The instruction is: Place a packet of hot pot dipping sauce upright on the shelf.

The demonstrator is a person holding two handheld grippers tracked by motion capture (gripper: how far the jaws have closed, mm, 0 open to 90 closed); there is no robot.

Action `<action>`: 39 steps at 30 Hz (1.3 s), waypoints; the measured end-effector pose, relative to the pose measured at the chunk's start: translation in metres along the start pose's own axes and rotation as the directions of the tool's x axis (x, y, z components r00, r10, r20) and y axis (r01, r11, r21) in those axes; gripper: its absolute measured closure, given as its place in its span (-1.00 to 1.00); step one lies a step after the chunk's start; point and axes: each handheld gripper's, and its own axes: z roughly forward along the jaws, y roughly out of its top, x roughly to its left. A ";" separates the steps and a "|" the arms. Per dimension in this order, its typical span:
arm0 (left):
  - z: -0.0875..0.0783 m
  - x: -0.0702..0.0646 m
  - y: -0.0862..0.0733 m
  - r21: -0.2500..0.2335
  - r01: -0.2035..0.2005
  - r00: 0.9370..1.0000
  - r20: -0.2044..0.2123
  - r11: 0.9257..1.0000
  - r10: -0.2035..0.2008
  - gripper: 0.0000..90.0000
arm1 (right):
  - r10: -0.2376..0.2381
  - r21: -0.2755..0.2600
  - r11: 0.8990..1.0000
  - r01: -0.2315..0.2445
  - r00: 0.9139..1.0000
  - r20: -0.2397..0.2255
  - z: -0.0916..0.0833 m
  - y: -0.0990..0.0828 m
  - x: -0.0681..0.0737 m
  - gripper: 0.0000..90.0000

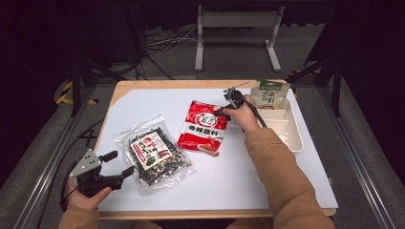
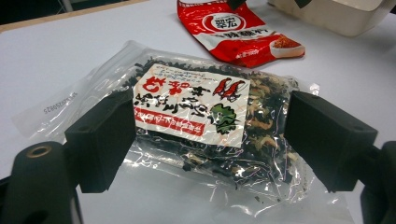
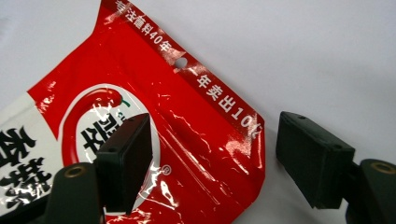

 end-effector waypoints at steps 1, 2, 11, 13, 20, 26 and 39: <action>0.000 0.001 0.000 0.000 -0.006 1.000 -0.001 1.000 0.006 -0.61 | 0.014 0.000 1.000 -0.014 1.000 -0.017 0.000 0.000 0.000 -0.35; 0.001 0.000 0.000 0.003 -0.004 1.000 0.000 1.000 0.004 -0.61 | 0.027 0.002 1.000 -0.027 0.999 -0.034 0.000 0.000 0.000 -0.33; 0.004 0.000 0.002 0.002 -0.009 1.000 0.007 1.000 0.009 -0.61 | 0.019 0.003 1.000 -0.018 0.998 -0.066 -0.009 0.002 0.002 -0.12; 0.004 0.000 0.002 0.004 -0.007 1.000 0.010 1.000 0.007 -0.61 | 0.008 0.003 1.000 -0.008 0.998 -0.069 -0.013 0.002 0.003 -0.03; 0.006 -0.001 0.003 0.007 -0.018 1.000 0.012 1.000 0.018 -0.61 | -0.046 -0.022 0.999 0.044 0.994 -0.098 -0.028 0.006 0.009 0.16; 0.007 -0.002 0.003 0.012 -0.015 1.000 0.018 1.000 0.015 -0.61 | -0.076 0.014 0.997 0.081 0.976 -0.203 -0.033 0.007 0.019 0.28; 0.007 -0.002 0.003 0.009 -0.014 1.000 0.014 1.000 0.014 -0.61 | -0.193 0.080 0.974 0.211 0.962 -0.192 -0.014 0.004 0.033 0.26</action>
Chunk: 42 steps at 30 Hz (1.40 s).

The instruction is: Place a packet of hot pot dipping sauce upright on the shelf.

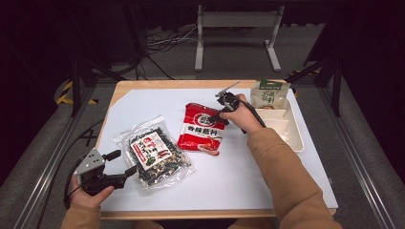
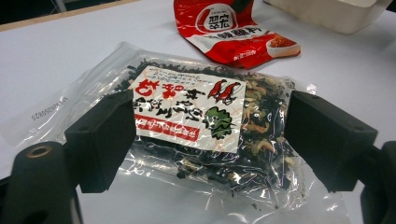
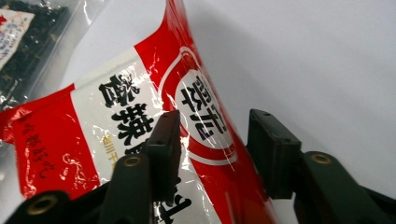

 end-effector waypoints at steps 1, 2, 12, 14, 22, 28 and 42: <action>0.000 0.000 0.000 0.000 -0.004 1.000 -0.001 1.000 0.004 -0.61 | -0.010 0.006 1.000 0.010 1.000 0.008 0.001 0.000 -0.001 0.31; 0.000 0.000 0.000 0.000 -0.002 1.000 0.000 1.000 0.002 -0.61 | -0.022 0.014 1.000 0.022 1.000 0.018 0.002 0.000 -0.001 0.35; -0.001 0.000 0.000 -0.003 -0.003 1.000 -0.004 1.000 0.003 -0.61 | -0.043 0.040 0.998 0.041 0.997 0.057 -0.001 0.001 0.003 0.85; -0.001 0.000 0.000 -0.003 -0.003 1.000 -0.004 1.000 0.003 -0.61 | -0.052 0.042 0.998 0.050 0.997 0.058 -0.001 0.002 0.004 0.91; -0.001 0.000 0.000 -0.005 -0.003 1.000 -0.003 1.000 0.003 -0.61 | -0.086 0.037 0.996 0.083 0.994 0.074 -0.011 0.005 0.011 0.96; 0.001 0.000 0.001 0.001 -0.009 1.000 0.003 1.000 0.009 -0.61 | -0.093 0.019 0.996 0.092 0.993 0.071 -0.025 0.008 0.017 0.97; 0.005 -0.001 0.003 0.000 -0.007 1.000 0.015 1.000 0.007 -0.61 | -0.096 -0.080 0.992 0.099 0.995 0.035 -0.075 0.013 0.033 0.97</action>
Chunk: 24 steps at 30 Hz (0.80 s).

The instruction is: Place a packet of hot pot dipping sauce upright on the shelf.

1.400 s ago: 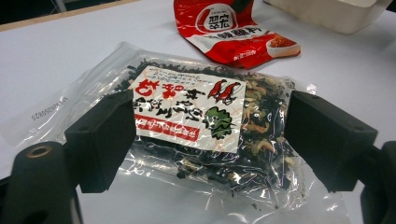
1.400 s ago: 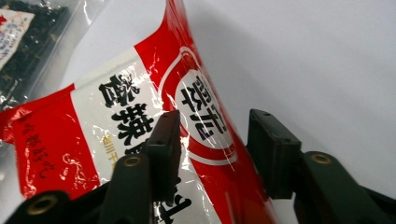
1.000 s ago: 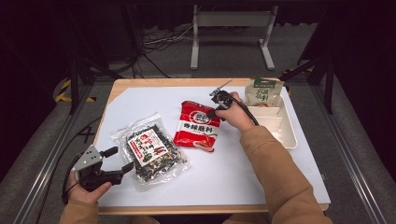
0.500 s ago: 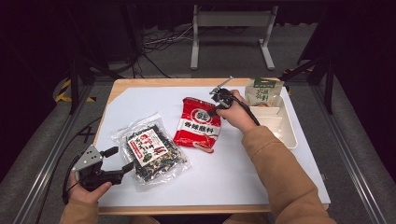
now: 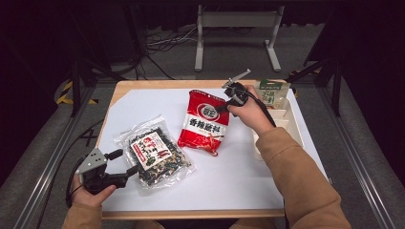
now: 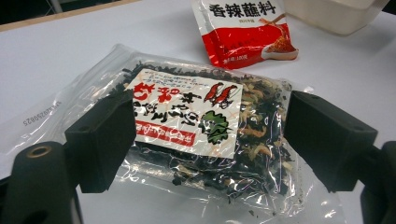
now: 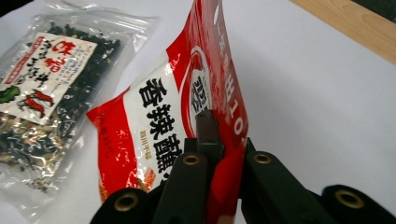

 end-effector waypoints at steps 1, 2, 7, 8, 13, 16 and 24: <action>0.000 0.000 0.000 0.000 0.000 1.000 0.000 1.000 0.000 -0.61 | 0.000 0.000 1.000 0.000 1.000 0.000 0.000 0.000 0.000 0.97; 0.000 0.000 0.000 -0.002 -0.003 1.000 -0.001 1.000 0.003 -0.61 | -0.009 -0.013 1.000 0.009 1.000 -0.006 -0.005 0.001 0.004 0.97; 0.001 0.000 0.001 0.000 -0.007 1.000 -0.001 1.000 0.007 -0.61 | -0.048 -0.049 0.998 0.046 0.998 -0.028 -0.020 0.005 0.017 0.97; 0.001 0.000 0.001 0.001 -0.005 1.000 -0.001 1.000 0.005 -0.61 | -0.063 -0.056 0.997 0.062 0.998 -0.030 -0.024 0.006 0.022 0.97; 0.001 0.000 0.001 0.003 -0.004 1.000 -0.003 1.000 0.004 -0.61 | -0.123 -0.090 0.989 0.120 0.992 -0.029 -0.036 0.009 0.038 0.97; 0.001 0.000 0.001 0.004 -0.003 1.000 -0.001 1.000 0.003 -0.61 | -0.160 -0.104 0.982 0.158 0.987 -0.012 -0.043 0.011 0.047 0.97; 0.002 0.000 0.001 0.007 -0.006 1.000 -0.004 1.000 0.006 -0.61 | -0.214 -0.146 0.967 0.211 0.977 -0.001 -0.063 0.014 0.062 0.97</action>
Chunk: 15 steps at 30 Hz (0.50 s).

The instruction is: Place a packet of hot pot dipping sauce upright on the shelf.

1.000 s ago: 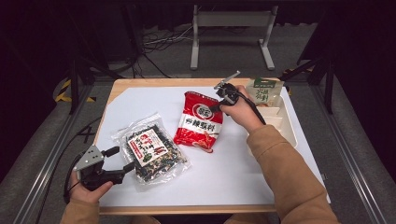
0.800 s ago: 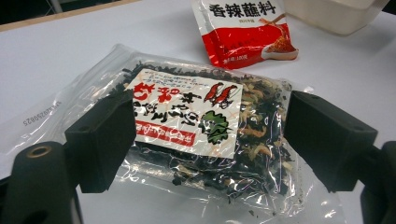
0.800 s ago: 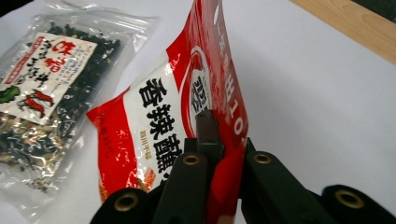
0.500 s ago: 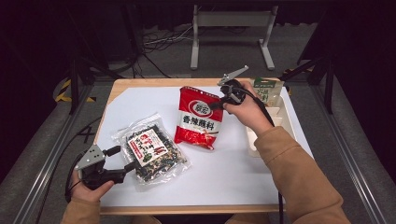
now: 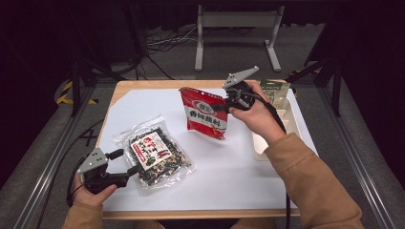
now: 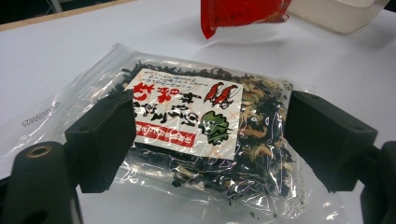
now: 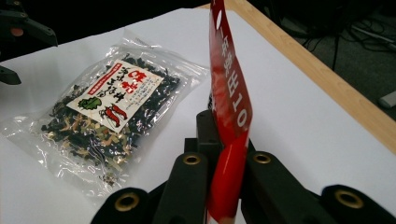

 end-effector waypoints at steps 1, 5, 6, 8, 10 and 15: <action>0.000 0.000 0.000 0.000 0.000 1.000 0.000 1.000 0.000 -0.61 | -0.005 -0.003 1.000 0.005 1.000 0.003 -0.003 0.001 0.001 0.97; 0.000 0.000 0.000 0.001 0.002 1.000 -0.001 1.000 -0.002 -0.61 | -0.015 -0.018 1.000 0.015 1.000 0.015 -0.013 0.003 0.002 0.97; 0.000 0.000 0.000 0.002 -0.002 1.000 0.000 1.000 0.002 -0.61 | -0.014 -0.025 1.000 0.015 1.000 0.016 -0.017 0.003 0.002 0.97; 0.001 0.000 0.000 0.003 -0.003 1.000 -0.001 1.000 0.003 -0.61 | -0.018 -0.032 0.999 0.018 1.000 0.018 -0.021 0.002 0.002 0.97; 0.001 -0.001 0.000 0.003 -0.006 1.000 0.000 1.000 0.006 -0.61 | -0.020 -0.038 0.999 0.021 1.000 0.016 -0.026 0.002 0.003 0.97; 0.003 -0.001 0.001 0.009 -0.010 1.000 0.001 1.000 0.010 -0.61 | -0.046 -0.051 0.998 0.048 0.999 0.022 -0.037 0.003 0.008 0.97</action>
